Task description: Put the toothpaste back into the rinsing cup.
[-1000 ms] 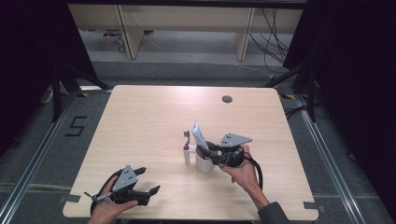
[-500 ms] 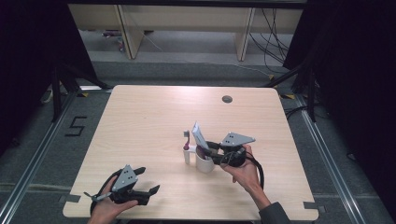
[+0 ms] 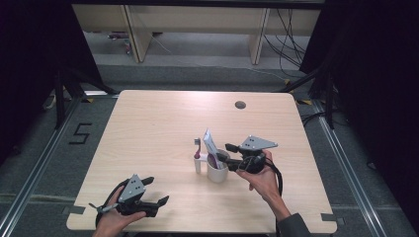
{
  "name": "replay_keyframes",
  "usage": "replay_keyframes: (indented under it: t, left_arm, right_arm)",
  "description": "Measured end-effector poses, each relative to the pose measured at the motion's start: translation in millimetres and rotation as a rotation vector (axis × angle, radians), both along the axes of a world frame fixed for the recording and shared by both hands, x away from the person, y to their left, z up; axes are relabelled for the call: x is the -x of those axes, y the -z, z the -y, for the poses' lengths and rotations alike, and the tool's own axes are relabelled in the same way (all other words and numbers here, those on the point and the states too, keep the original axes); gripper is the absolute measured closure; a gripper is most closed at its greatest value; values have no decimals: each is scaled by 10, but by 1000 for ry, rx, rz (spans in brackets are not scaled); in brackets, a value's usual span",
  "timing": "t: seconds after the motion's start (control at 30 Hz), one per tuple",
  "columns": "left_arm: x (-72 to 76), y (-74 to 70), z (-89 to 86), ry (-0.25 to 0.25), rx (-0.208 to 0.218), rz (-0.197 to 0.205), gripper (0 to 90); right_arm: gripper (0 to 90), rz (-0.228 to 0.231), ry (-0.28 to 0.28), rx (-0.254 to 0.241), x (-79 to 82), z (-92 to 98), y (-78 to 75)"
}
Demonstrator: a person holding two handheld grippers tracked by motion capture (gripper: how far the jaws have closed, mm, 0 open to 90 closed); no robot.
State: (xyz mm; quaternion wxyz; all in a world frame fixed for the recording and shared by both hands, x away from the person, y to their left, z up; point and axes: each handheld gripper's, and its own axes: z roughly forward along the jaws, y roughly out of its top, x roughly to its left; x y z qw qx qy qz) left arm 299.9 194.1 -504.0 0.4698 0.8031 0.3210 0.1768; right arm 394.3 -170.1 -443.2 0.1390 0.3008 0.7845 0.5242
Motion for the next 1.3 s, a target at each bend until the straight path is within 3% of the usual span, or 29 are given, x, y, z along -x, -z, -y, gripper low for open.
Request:
replay_keyframes:
  t: [0.13,0.17,0.3,0.37,0.43,0.47,0.53,0.63,0.67,0.73,0.87,1.0,1.07,1.1,1.17,1.3]
  left_arm:
    - [-1,1,-1,1,0,-1,160]
    - [0,1,-1,-1,0,-1,161]
    - [0,1,-4,1,0,-2,161]
    - [0,-1,-7,1,-5,0,161]
    - [0,-2,-7,1,-6,0,161]
    - [2,-1,-4,2,0,1,161]
    - [2,-1,-5,2,0,1,161]
    - [-3,-2,-10,2,-5,3,160]
    - [-5,-4,-12,5,-5,-1,161]
    - [-5,-1,-10,1,-1,2,161]
    - [-3,-3,-10,0,2,2,161]
    - [1,-7,-8,-1,-3,2,161]
    - [-5,-6,-11,3,-5,2,161]
    - [-4,-5,-9,2,-1,2,161]
    - [1,-6,-9,-1,-4,2,161]
    - [14,-7,-7,-8,2,2,160]
  right_arm:
    - [468,-13,26,-15,14,35,-51]
    - [461,30,28,1,3,58,-68]
    - [411,-12,49,-31,27,84,-105]
    - [384,2,64,-13,20,129,-122]
    - [365,-16,78,-31,28,159,-130]
    - [354,-1,82,-29,14,182,-130]
    - [307,-27,111,-25,35,215,-145]
    - [289,-25,126,-13,40,280,-154]
    - [285,-20,133,-27,46,293,-147]
    - [273,-5,140,-10,47,355,-151]
    - [254,-35,164,-25,86,434,-128]
    - [245,-39,183,-10,128,522,-97]
    - [238,-68,192,-20,163,550,-83]
    - [233,-49,192,-8,160,579,-73]
    - [230,-70,199,-11,192,609,-60]
    - [218,-57,196,-1,209,678,-16]
